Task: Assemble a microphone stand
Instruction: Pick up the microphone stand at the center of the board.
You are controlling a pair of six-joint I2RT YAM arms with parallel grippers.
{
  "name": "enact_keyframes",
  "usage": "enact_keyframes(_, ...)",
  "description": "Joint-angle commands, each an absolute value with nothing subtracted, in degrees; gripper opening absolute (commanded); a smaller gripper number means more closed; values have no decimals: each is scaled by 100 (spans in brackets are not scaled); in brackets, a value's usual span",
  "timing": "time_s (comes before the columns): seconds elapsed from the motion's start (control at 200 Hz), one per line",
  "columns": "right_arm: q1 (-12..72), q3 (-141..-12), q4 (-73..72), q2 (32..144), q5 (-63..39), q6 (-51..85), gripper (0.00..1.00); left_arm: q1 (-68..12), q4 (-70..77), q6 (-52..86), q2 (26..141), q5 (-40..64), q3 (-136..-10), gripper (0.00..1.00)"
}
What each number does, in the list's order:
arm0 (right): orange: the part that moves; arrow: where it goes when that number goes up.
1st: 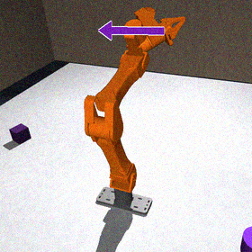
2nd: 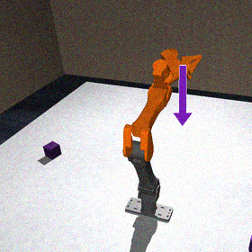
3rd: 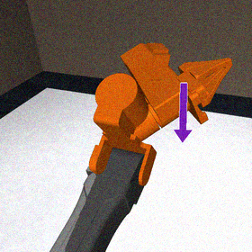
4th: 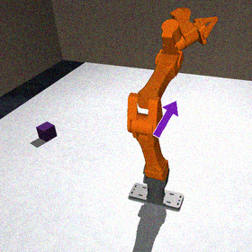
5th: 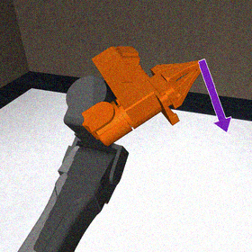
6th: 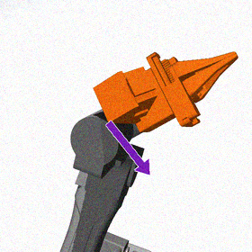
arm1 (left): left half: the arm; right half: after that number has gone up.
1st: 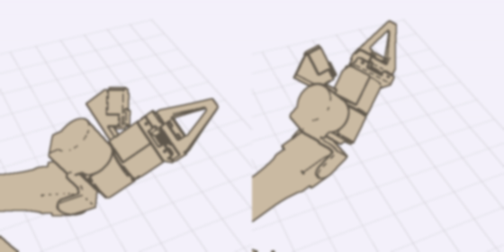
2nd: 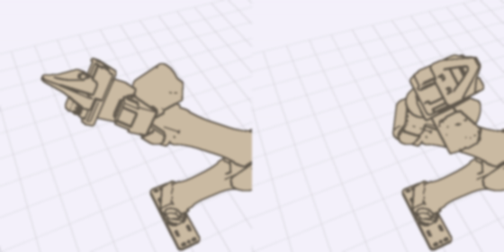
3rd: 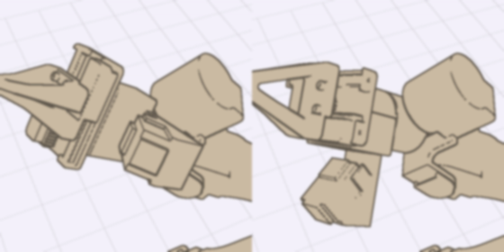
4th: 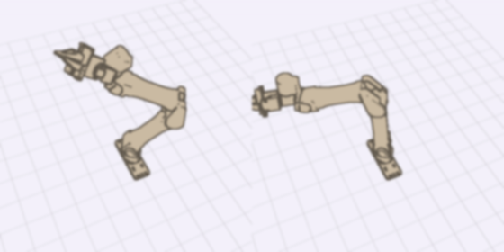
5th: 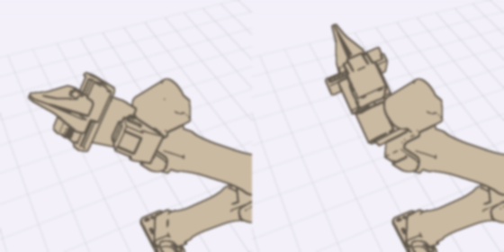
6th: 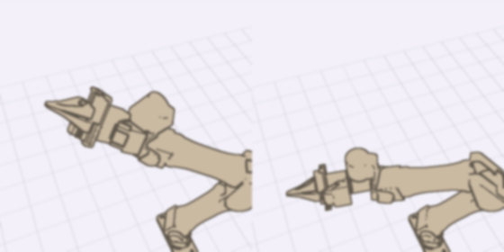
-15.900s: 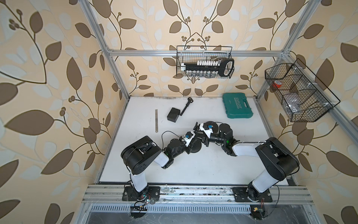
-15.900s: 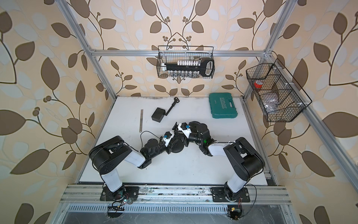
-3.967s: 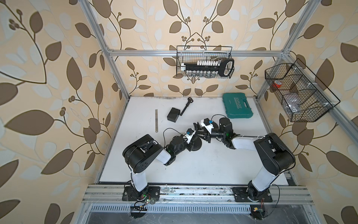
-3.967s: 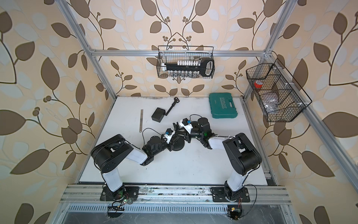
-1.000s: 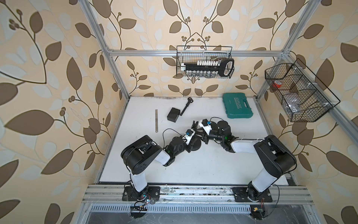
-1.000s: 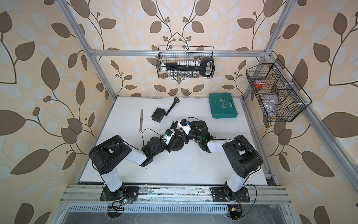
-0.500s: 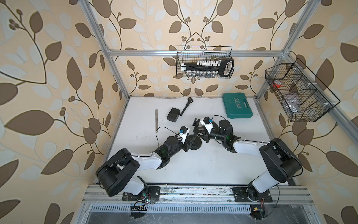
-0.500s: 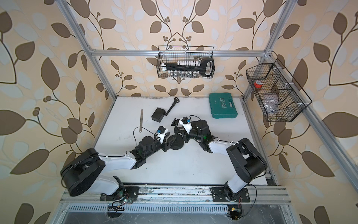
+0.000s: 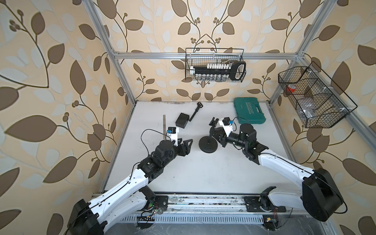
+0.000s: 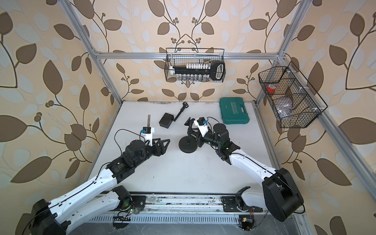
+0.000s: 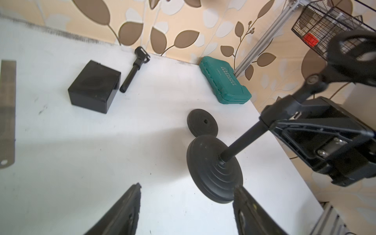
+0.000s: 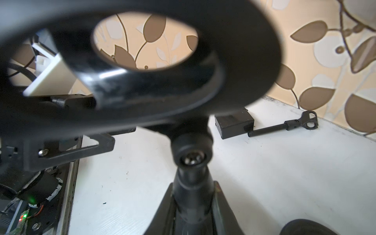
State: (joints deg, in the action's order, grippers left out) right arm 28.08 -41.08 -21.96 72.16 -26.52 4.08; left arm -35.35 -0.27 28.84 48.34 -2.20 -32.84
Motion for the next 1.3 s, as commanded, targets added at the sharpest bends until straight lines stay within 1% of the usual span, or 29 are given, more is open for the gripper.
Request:
enact_keyframes(0.0,2828,-4527,-1848,6844,-2381,590,5,-3224,-1263,3796,4932,645,-3770,75)
enact_keyframes(0.115,2827,-4758,-1401,6721,-2290,607,5,-3065,-1596,4237,5218,1195,-4053,76)
enact_keyframes(0.25,2810,-4995,-1116,6688,-2234,683,3,-3059,-1249,4593,5327,1838,-3999,79)
enact_keyframes(0.385,2771,-5175,-987,6723,-2310,780,2,-3055,-872,4860,5264,2098,-3843,83)
enact_keyframes(0.61,2760,-5264,-1081,6759,-2446,982,2,-3052,-487,5430,5555,2528,-3858,82)
enact_keyframes(0.82,2763,-5291,-1210,6794,-2539,1096,3,-3052,118,6060,5773,2750,-3733,75)
enact_keyframes(0.98,2775,-5310,-1334,6837,-2606,1205,2,-3051,872,6550,5944,2873,-3482,65)
enact_keyframes(1.235,2779,-5318,-1586,6930,-2695,1452,3,-3052,1660,6951,5961,2824,-3157,58)
enact_keyframes(1.295,2785,-5320,-1653,6967,-2724,1509,2,-3055,1807,6984,5963,2808,-3104,55)
